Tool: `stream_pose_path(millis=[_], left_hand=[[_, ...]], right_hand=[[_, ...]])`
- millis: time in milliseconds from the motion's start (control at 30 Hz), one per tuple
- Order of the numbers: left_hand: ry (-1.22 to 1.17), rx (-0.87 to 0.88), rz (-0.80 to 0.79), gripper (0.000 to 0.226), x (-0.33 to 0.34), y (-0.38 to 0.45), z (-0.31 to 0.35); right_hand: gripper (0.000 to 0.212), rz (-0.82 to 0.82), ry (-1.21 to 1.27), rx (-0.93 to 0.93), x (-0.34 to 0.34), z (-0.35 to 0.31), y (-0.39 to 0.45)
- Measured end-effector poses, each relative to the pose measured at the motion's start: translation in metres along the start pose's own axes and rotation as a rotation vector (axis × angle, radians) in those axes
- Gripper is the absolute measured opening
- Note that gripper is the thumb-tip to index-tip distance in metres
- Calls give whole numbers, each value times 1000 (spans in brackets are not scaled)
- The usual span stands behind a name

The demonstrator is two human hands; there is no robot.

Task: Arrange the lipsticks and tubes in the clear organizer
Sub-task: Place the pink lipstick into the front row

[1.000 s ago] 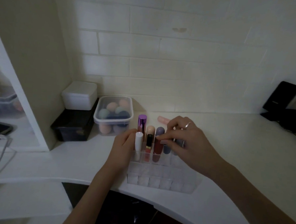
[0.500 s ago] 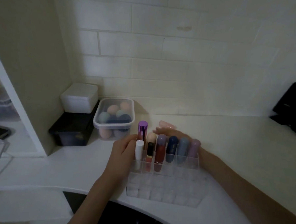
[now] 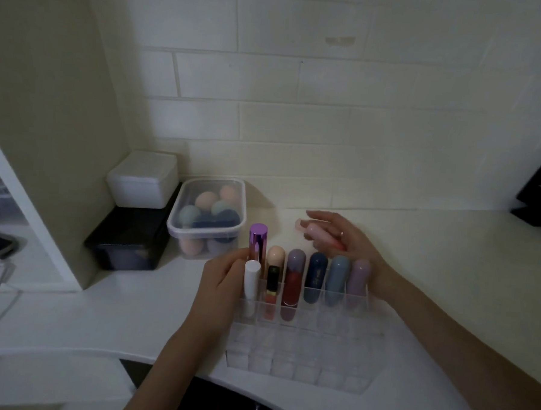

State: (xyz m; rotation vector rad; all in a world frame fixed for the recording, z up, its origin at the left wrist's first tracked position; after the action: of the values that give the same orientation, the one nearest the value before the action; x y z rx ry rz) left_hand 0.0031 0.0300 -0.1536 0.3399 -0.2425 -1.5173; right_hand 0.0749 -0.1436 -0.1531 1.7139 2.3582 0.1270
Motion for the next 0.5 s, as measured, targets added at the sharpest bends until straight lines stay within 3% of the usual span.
stream_pose_path(millis=[133,500], left_hand=[[-20,8,-15,31,1,1,0],[63,48,-37,26,0,4,-1]], right_hand=[[23,53,38,-73,-7,-36,-7],[20,0,302,-10,-1,-43,-10]])
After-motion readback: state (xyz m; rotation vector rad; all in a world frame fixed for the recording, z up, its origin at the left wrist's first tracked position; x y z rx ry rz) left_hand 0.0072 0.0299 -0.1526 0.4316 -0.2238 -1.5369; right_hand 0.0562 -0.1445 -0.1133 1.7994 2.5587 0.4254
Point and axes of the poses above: each hand's wrist, its own y-axis towards the middle knuckle, its own x-axis out of the palm, z = x × y, the point moved 10 cm from there along y, towards the middle knuckle, and after that the axes turned 1 degree about y, right-handed, at the moved point
